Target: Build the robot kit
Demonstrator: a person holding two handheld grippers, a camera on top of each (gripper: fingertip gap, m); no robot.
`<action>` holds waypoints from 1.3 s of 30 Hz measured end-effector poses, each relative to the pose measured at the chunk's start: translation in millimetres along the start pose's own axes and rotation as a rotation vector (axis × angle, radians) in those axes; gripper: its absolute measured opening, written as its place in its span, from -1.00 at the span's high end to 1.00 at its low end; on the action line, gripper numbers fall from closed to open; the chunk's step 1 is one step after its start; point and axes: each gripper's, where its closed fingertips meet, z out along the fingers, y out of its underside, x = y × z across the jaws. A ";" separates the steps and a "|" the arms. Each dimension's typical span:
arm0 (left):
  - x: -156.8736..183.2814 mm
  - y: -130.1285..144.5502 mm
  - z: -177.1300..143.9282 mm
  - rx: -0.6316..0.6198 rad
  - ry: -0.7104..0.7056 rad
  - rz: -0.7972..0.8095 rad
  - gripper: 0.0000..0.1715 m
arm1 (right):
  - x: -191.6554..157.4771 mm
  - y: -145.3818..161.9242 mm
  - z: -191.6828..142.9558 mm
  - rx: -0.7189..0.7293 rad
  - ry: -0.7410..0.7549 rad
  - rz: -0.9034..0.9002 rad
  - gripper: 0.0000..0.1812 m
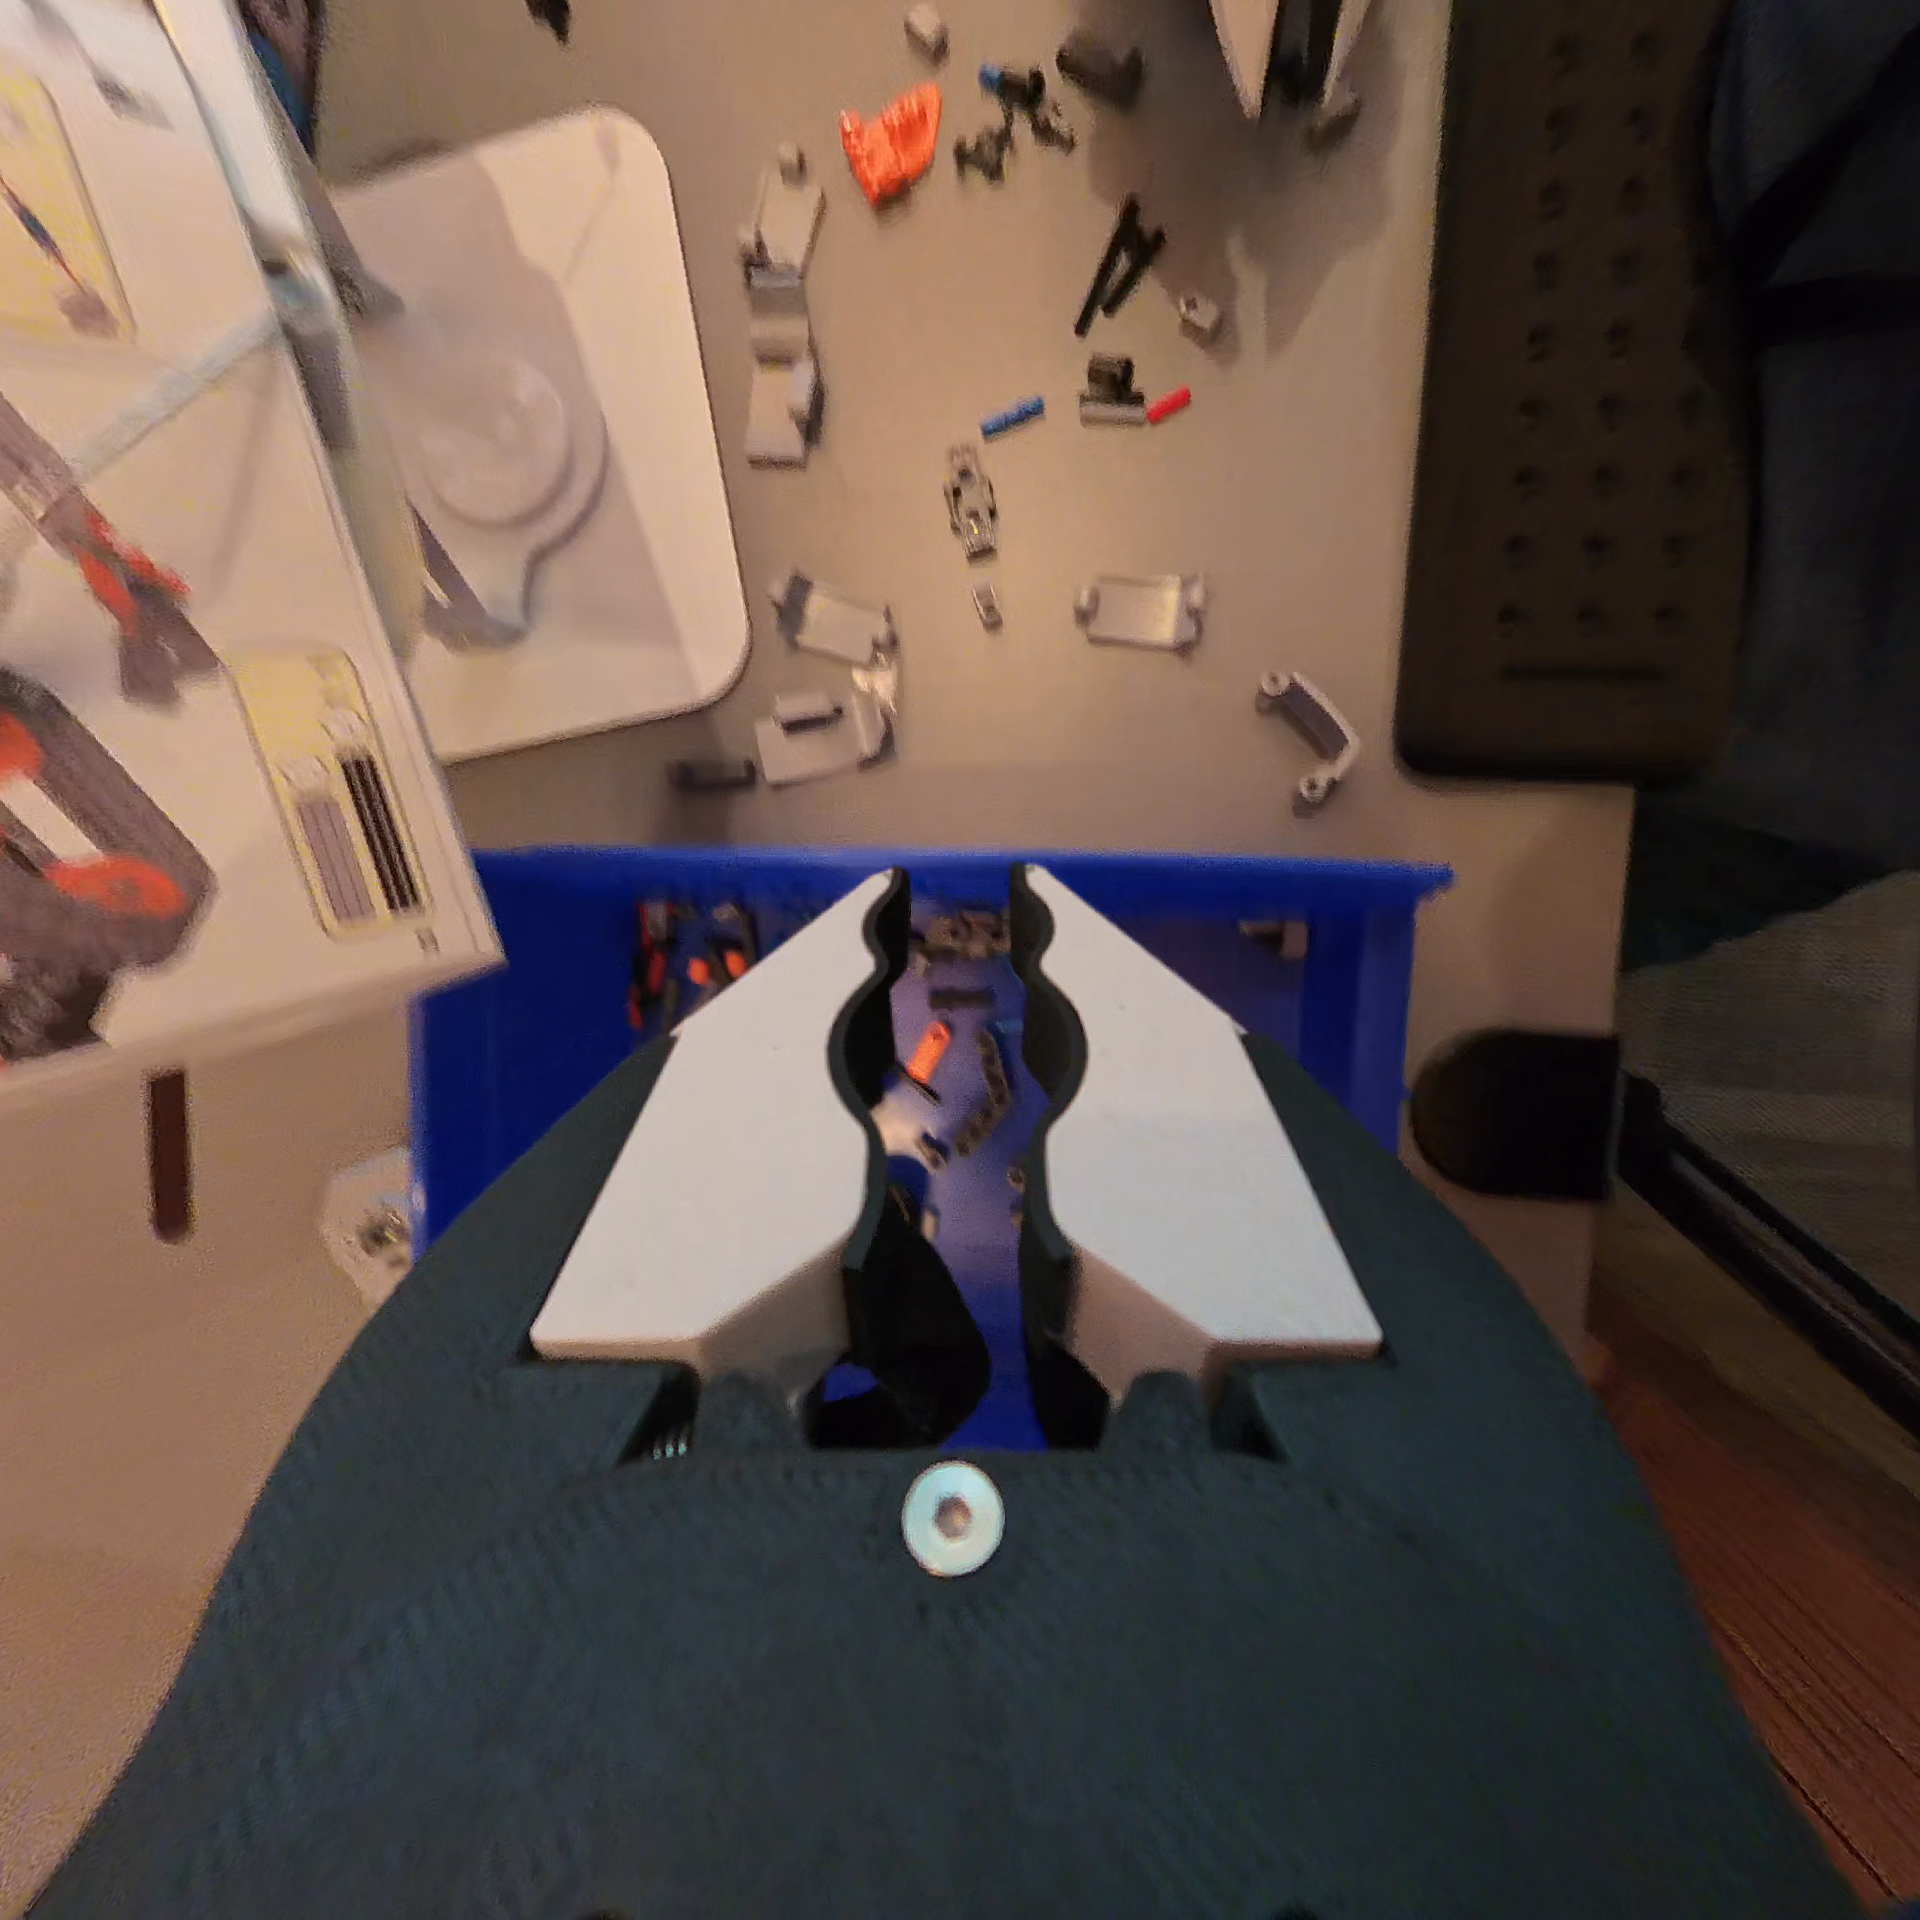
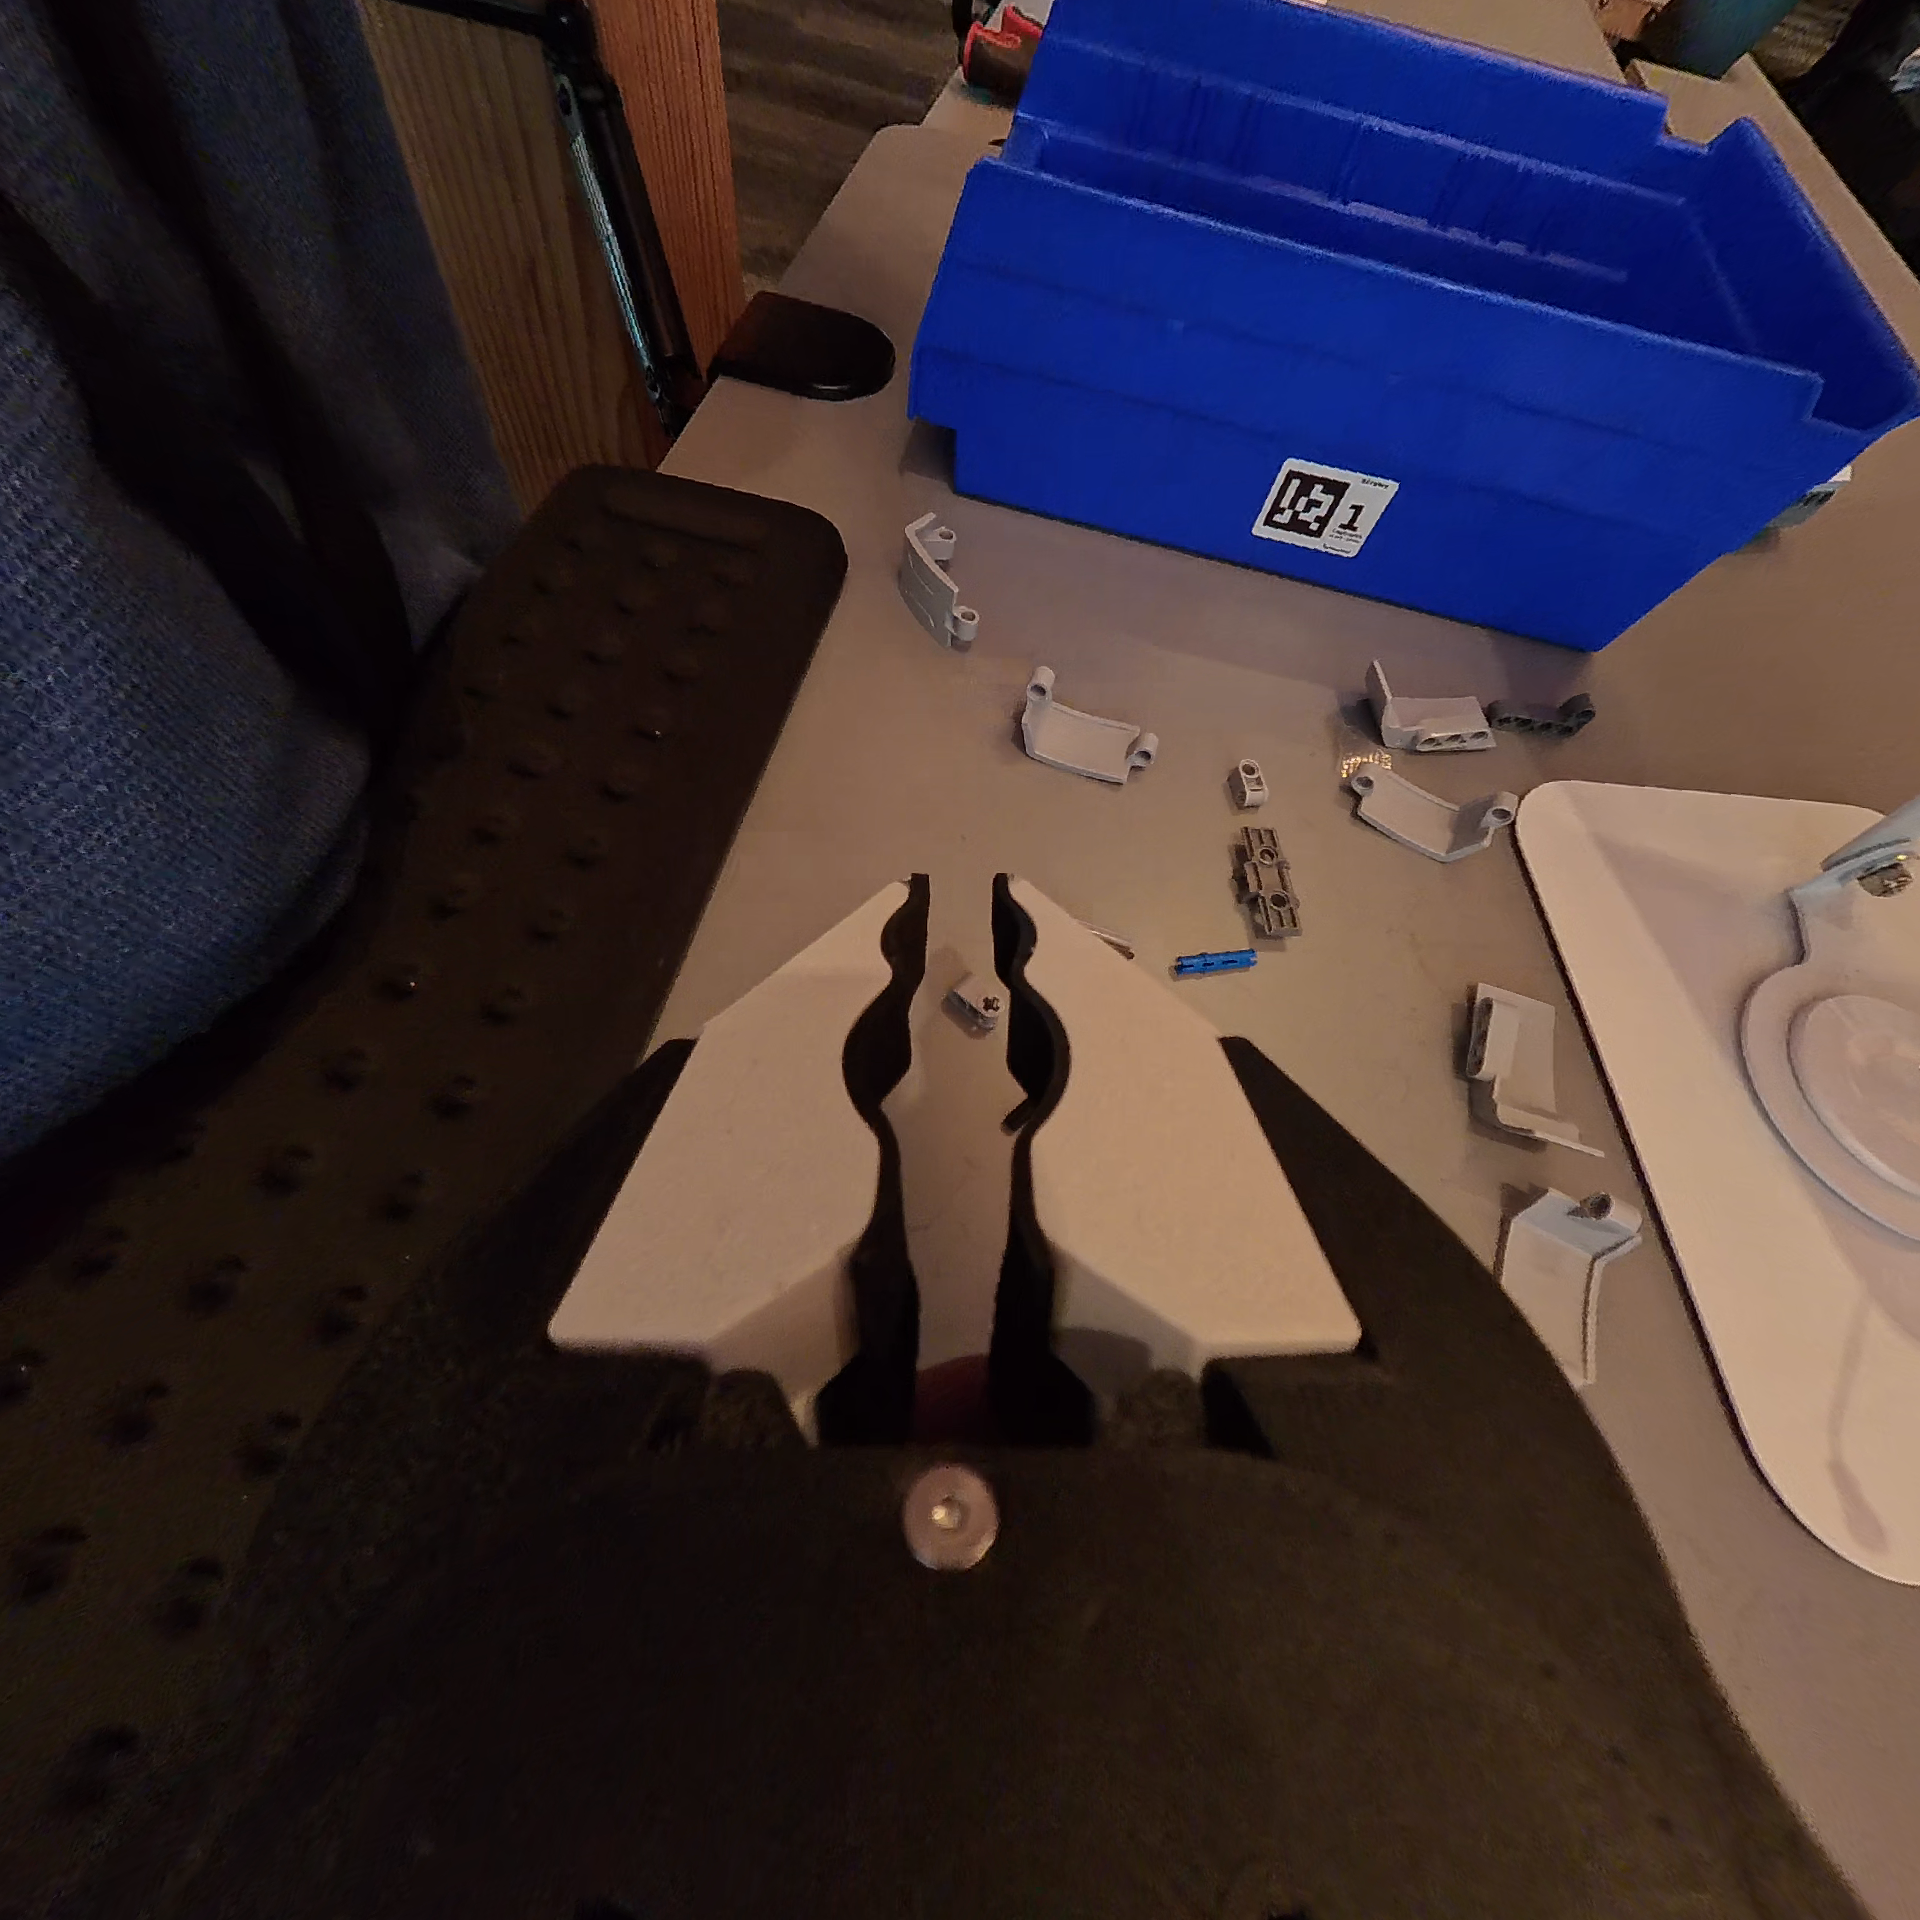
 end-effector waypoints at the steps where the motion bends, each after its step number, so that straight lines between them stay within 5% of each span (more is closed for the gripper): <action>1: 5.4 12.3 -2.0 -0.031 0.031 -0.021 0.78 | 0.2 -0.5 -0.4 0.005 0.000 0.002 0.90; 5: 27.7 51.9 3.8 -0.132 0.169 -0.107 0.64 | -0.9 1.2 0.1 0.008 -0.011 0.011 0.89; 12: 60.2 90.9 78.1 -0.352 0.287 -0.154 -0.25 | -1.0 2.4 -0.7 0.014 -0.017 0.021 0.90; 15: 61.4 106.4 106.7 -0.453 0.208 -0.101 -0.51 | -1.0 4.4 -1.0 0.012 -0.018 0.025 0.89; 20: 49.4 97.3 119.9 -0.416 0.098 -0.141 -0.81 | 0.1 4.0 -3.7 0.022 -0.015 0.032 0.90; 32: 48.6 102.6 130.0 -0.418 0.079 -0.154 -0.85 | 0.6 4.9 -4.4 0.017 -0.009 0.031 0.90; 39: -8.6 111.6 95.0 -0.438 -0.132 -0.137 -0.63 | 0.6 3.4 -6.1 0.023 -0.004 0.028 0.90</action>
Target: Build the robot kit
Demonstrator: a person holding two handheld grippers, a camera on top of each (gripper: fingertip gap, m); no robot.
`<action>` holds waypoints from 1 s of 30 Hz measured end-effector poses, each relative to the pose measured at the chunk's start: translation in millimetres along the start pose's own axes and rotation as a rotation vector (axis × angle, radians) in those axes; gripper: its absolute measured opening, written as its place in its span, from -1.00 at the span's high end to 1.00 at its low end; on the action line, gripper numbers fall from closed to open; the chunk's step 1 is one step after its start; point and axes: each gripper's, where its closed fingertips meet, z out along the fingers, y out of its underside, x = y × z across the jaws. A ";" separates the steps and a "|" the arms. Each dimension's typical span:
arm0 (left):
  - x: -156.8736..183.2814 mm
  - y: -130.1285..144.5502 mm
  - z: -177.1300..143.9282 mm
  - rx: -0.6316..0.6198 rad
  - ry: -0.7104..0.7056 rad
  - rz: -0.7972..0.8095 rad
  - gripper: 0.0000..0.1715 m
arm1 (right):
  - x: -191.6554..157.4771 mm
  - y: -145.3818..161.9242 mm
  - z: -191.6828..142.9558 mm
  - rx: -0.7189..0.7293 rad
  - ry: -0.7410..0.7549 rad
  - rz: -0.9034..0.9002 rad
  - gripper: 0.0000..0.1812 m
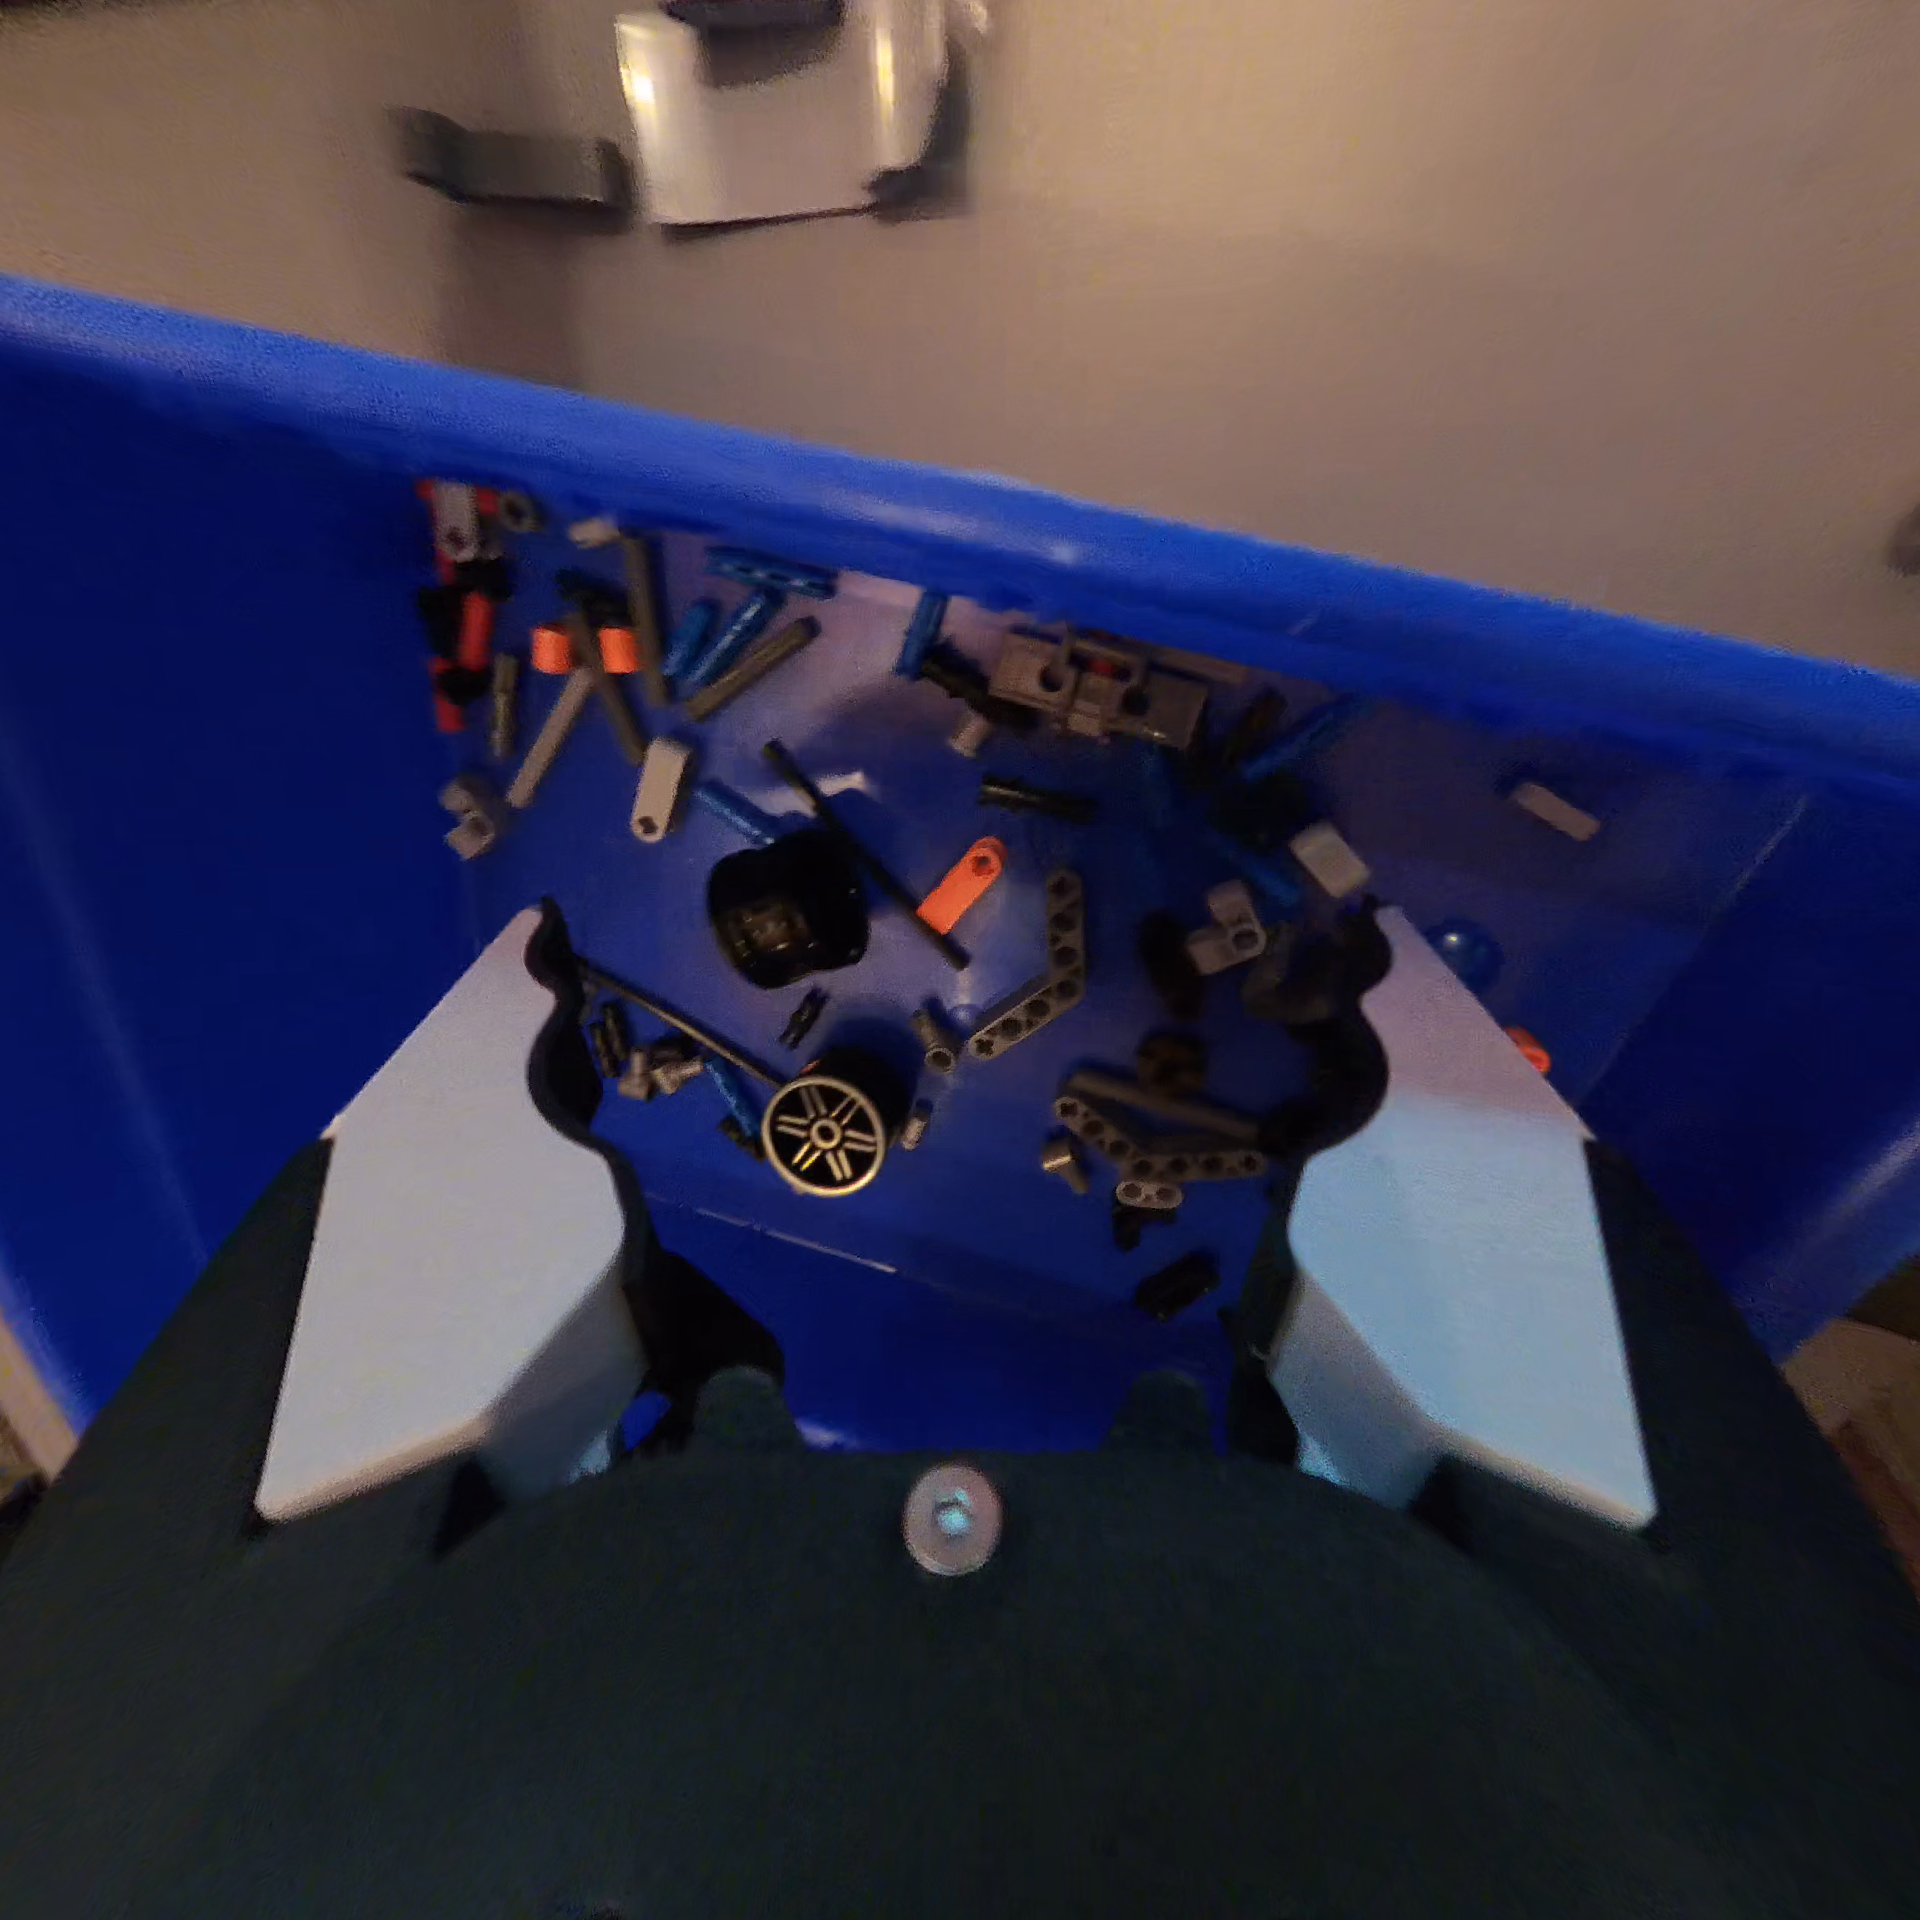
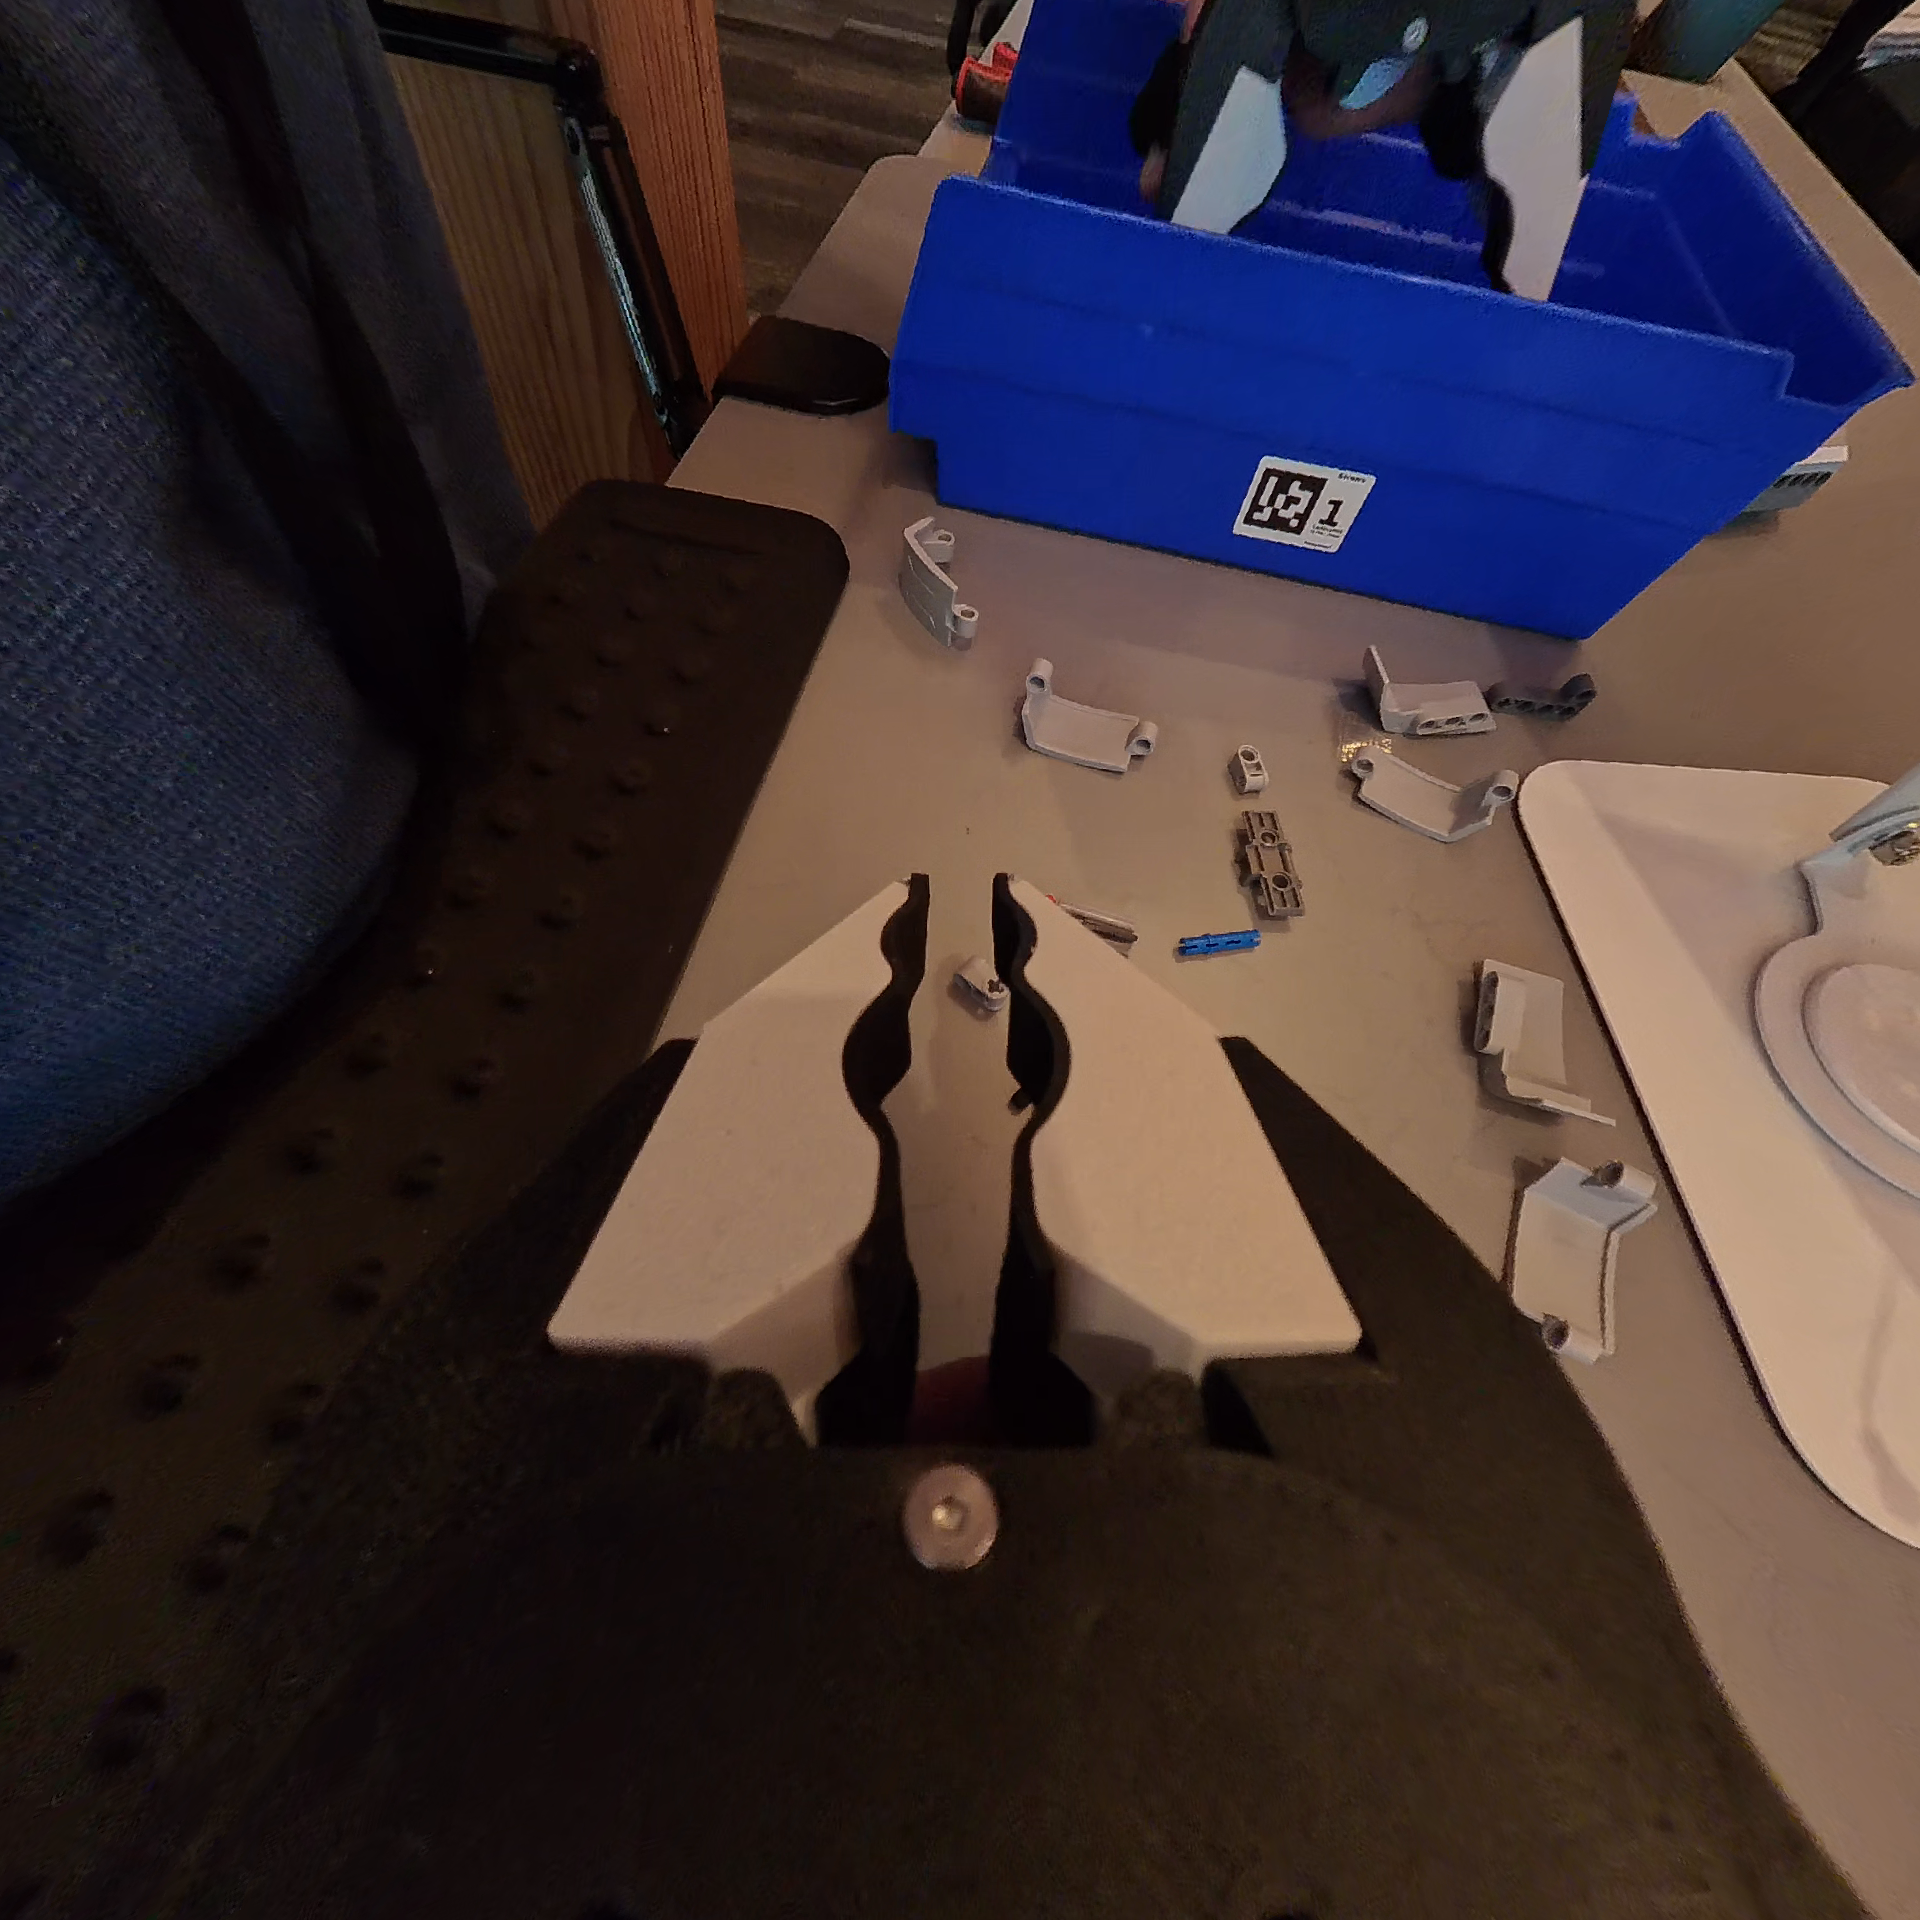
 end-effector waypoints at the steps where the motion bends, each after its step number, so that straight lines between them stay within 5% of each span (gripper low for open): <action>1: -2.9 -3.3 -7.5 0.031 0.011 -0.008 -0.59 | 0.5 -0.3 -0.2 0.001 0.001 0.000 0.89; 9: 46.7 -5.4 -28.9 0.063 0.263 0.121 0.30 | -0.4 -3.6 -2.0 0.013 0.002 -0.007 0.90; 12: 67.4 -2.0 -24.9 0.045 0.345 0.166 0.48 | -1.8 -5.2 -2.6 0.019 0.000 -0.011 0.89; 30: 74.9 -7.2 7.1 0.128 0.286 0.295 0.84 | -4.4 -8.5 -4.9 0.030 -0.001 -0.020 0.89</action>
